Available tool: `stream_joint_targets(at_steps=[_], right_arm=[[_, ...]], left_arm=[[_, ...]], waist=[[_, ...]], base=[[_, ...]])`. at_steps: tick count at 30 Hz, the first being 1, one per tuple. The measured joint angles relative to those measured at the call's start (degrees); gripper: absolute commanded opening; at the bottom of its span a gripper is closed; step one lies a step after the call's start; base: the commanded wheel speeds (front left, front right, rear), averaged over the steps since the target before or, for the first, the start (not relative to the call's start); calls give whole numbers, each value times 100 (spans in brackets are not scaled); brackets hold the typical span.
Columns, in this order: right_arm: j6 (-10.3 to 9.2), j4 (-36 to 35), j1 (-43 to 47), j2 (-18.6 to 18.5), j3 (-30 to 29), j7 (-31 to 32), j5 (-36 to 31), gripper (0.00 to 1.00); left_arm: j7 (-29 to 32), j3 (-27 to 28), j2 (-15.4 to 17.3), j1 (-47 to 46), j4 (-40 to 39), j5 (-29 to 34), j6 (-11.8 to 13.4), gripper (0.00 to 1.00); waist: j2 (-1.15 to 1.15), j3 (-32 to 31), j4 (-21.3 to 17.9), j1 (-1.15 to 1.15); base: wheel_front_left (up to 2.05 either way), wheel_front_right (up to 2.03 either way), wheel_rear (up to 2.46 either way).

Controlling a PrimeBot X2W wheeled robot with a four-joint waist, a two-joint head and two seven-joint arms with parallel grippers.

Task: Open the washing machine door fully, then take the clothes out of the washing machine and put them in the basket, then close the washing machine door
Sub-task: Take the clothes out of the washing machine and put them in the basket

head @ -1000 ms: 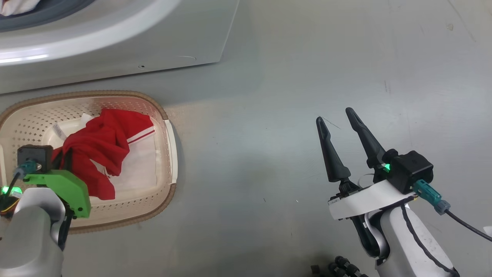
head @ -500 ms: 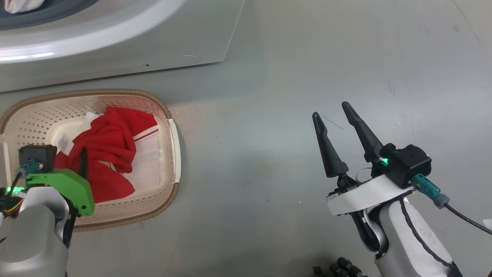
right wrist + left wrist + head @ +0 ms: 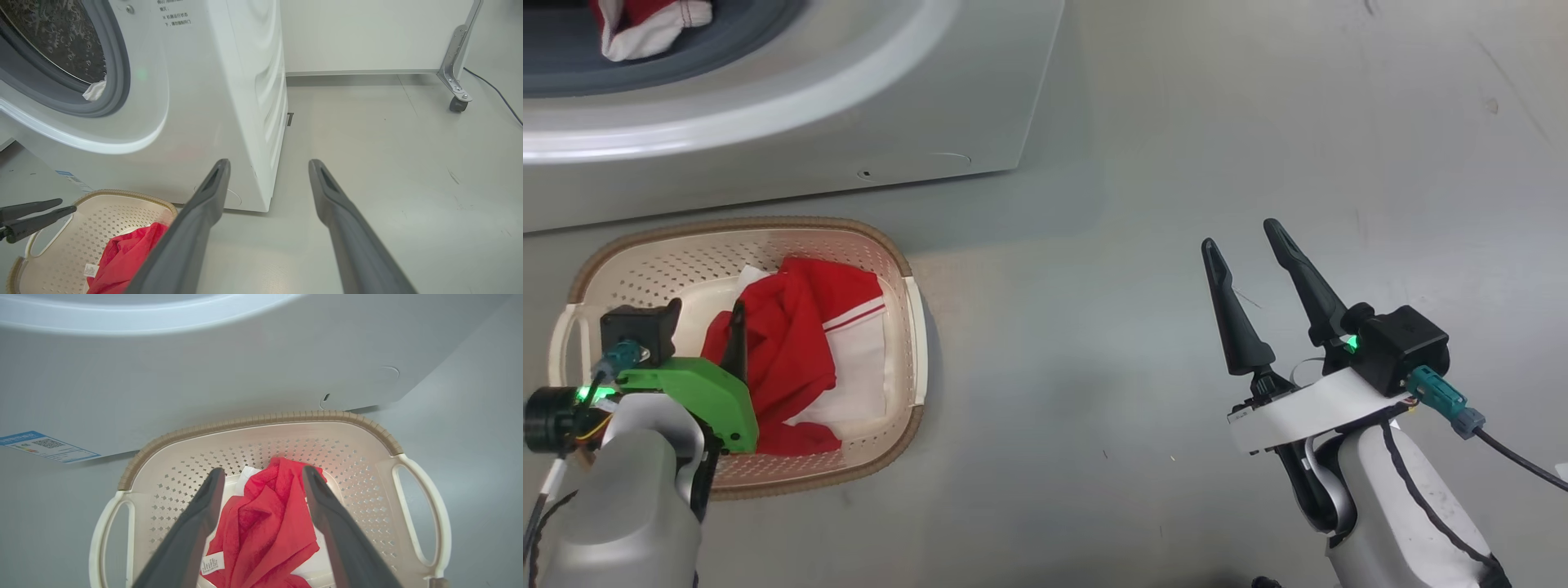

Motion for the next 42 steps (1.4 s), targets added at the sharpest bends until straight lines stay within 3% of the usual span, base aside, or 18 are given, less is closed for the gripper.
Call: stream_joint_targets(at_steps=[22,42], right_arm=[[8,240,284,-37,-413,0,10,100],[10,253,1022,-70,-645,0,71,100]], left_arm=[[-207,-413,-401,-37,-471,157,-112,100],[-221,-52,-588,1124,-1971,-167,-116,100]], waist=[[0,-1245,697,0],[0,-2409,1283,0]], base=[[0,0,0],[0,0,0]])
